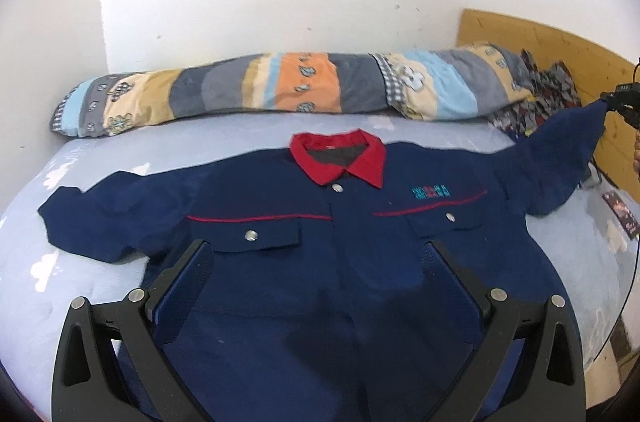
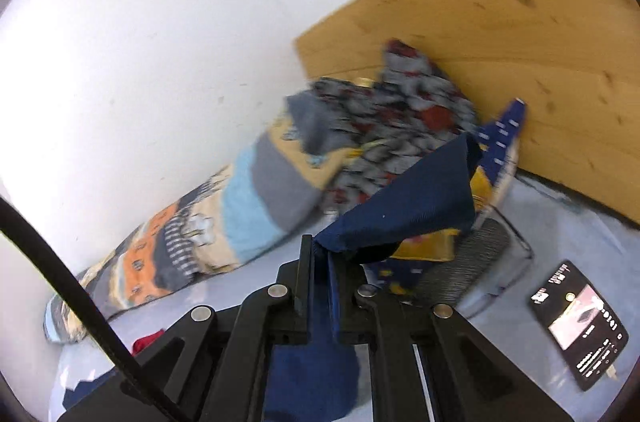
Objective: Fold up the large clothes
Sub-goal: 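Lift the sleeve and fold it across the shirt front with the right gripper, then grasp the other sleeve cuff with the left gripper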
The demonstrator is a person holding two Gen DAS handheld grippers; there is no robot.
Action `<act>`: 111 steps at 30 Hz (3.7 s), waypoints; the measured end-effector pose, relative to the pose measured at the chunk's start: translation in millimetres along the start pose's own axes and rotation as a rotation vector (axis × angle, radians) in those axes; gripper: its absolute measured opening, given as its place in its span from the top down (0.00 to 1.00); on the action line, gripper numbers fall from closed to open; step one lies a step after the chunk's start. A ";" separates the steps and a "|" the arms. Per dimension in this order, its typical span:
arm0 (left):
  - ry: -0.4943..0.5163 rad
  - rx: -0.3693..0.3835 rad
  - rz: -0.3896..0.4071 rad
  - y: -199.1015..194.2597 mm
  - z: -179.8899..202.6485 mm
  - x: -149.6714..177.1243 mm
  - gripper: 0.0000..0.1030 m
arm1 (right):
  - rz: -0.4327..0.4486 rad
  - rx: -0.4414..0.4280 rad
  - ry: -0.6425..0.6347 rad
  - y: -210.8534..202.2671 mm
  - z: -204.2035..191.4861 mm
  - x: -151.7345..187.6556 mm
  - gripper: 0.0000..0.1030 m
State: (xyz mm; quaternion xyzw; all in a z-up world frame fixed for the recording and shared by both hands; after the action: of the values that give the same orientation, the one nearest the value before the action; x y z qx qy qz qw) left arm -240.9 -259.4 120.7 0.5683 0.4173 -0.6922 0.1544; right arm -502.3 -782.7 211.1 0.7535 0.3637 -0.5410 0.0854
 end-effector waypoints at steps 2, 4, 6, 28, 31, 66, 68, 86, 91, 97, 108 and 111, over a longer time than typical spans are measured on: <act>-0.018 -0.009 0.010 -5.2 -9.0 -3.9 0.00 | -0.001 -0.030 -0.028 -2.4 -29.8 0.2 0.94; -0.032 -0.022 0.016 -9.4 -19.5 -7.2 0.00 | -0.006 -0.076 -0.069 -4.4 -73.9 1.1 0.94; -0.049 -0.034 0.025 -14.3 -30.6 -9.9 0.00 | -0.009 -0.099 -0.097 -7.6 -107.0 4.5 0.94; -0.255 -0.284 0.025 -49.9 -176.9 -10.8 0.00 | -0.429 -0.509 -0.479 -1.8 -492.6 375.1 0.94; -0.260 -0.294 0.025 -50.7 -182.0 -11.4 0.00 | -0.519 -0.479 -0.572 3.4 -494.0 458.0 0.94; -0.339 -0.324 -0.020 -31.8 -192.7 -2.8 0.00 | -0.672 -0.444 -0.591 36.0 -435.1 454.4 0.26; -0.328 -0.328 -0.015 -31.7 -190.2 -3.4 0.00 | -0.624 -0.447 -0.593 24.4 -430.0 435.3 0.24; -0.454 -0.292 -0.166 1.6 -261.2 9.2 0.00 | -0.524 -0.395 -0.514 -62.2 -309.7 361.5 0.18; -0.892 -0.163 -0.217 14.2 -344.4 45.2 0.00 | -0.533 -0.450 -0.375 -76.0 -307.1 351.2 0.18; -1.122 -0.172 -0.131 24.4 -445.3 57.8 0.14 | -0.561 -0.497 -0.346 -71.5 -311.3 353.9 0.18; -1.286 -0.205 -0.048 86.9 -582.4 105.4 0.51 | -0.553 -0.516 -0.354 -62.4 -313.6 361.8 0.18; -1.275 -0.259 -0.037 97.5 -607.7 114.1 0.51 | -0.557 -0.524 -0.373 -61.1 -318.5 368.6 0.17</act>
State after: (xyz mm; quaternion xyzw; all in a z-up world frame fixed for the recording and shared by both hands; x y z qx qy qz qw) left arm 190.9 169.1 -26.5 0.0156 0.3339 -0.8402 0.4271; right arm -246.3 -404.4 31.3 0.4685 0.6569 -0.5597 0.1888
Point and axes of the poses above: each gripper's, at about its wrist camera, not at the fingertips, and y roughly the way its jaws point, z to its right, x to its underside, the point moved 6 cm from there along y, roughly the way its jaws point, and after that the axes turned 12 degrees about z, right-handed, at the moved point
